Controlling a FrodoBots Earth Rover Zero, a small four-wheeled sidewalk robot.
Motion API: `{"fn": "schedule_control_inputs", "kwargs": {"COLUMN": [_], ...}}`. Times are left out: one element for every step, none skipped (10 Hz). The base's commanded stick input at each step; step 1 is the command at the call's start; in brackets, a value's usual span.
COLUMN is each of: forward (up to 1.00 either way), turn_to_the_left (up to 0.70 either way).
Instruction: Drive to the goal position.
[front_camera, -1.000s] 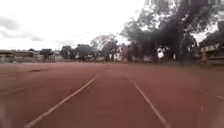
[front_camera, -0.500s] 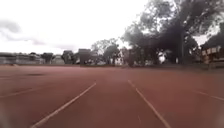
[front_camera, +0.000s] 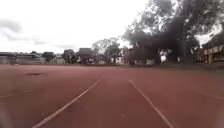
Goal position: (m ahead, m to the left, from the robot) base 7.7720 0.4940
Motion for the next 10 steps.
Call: {"fn": "schedule_control_inputs", "kwargs": {"forward": [0.70, 0.70, 0.70, 0.70, 0.70, 0.70, 0.70, 0.70, 0.70, 0.70], "turn_to_the_left": [0.00, 0.00, 0.00, 0.00, 0.00, 0.00, 0.00, 0.00, 0.00, 0.00]}}
